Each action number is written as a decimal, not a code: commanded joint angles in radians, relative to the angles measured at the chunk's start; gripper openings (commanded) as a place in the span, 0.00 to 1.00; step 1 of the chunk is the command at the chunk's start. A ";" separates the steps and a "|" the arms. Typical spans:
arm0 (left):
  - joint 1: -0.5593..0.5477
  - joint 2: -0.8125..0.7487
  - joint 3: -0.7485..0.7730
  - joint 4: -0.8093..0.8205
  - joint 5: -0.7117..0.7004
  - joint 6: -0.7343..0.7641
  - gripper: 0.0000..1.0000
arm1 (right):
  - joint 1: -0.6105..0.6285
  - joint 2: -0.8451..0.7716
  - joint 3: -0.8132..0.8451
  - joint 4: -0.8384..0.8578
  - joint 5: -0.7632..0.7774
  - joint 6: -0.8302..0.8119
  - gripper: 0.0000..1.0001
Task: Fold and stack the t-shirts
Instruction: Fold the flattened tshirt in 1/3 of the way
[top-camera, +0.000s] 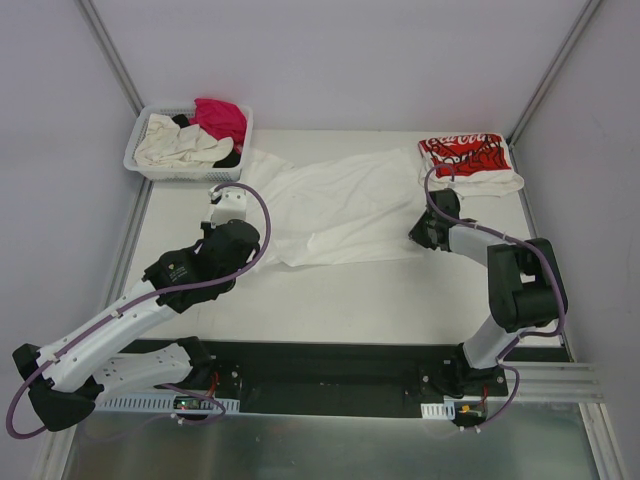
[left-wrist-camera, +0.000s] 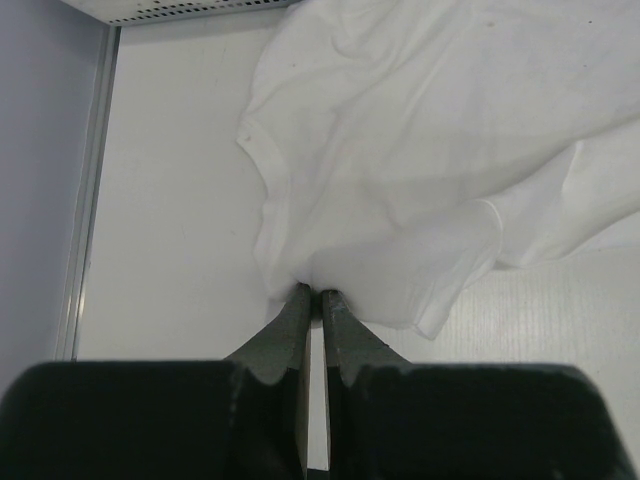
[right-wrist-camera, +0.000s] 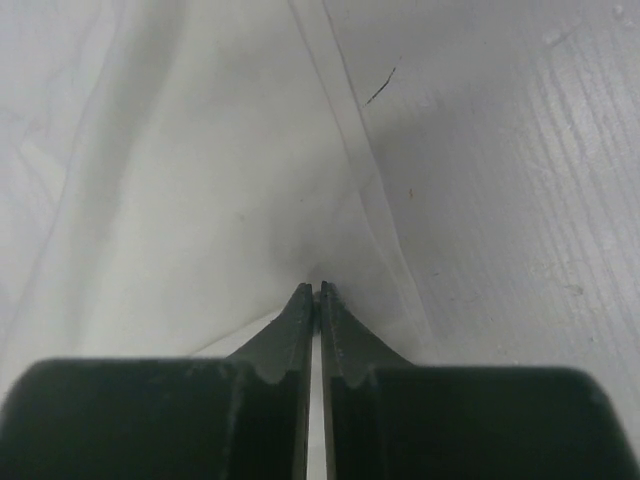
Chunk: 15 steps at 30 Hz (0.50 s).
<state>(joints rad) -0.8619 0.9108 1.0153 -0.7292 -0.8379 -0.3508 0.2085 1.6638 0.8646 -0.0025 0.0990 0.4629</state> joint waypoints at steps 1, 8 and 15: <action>0.011 0.000 0.006 0.017 -0.004 0.013 0.00 | 0.006 -0.006 -0.003 0.025 0.011 0.010 0.02; 0.014 -0.016 -0.004 0.017 0.000 0.012 0.00 | 0.003 -0.042 -0.012 0.009 0.044 0.005 0.01; 0.017 -0.026 -0.012 0.017 0.005 0.013 0.00 | -0.018 -0.134 -0.047 -0.022 0.091 -0.003 0.01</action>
<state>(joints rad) -0.8555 0.9035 1.0122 -0.7288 -0.8368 -0.3508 0.2062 1.6169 0.8318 -0.0082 0.1368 0.4637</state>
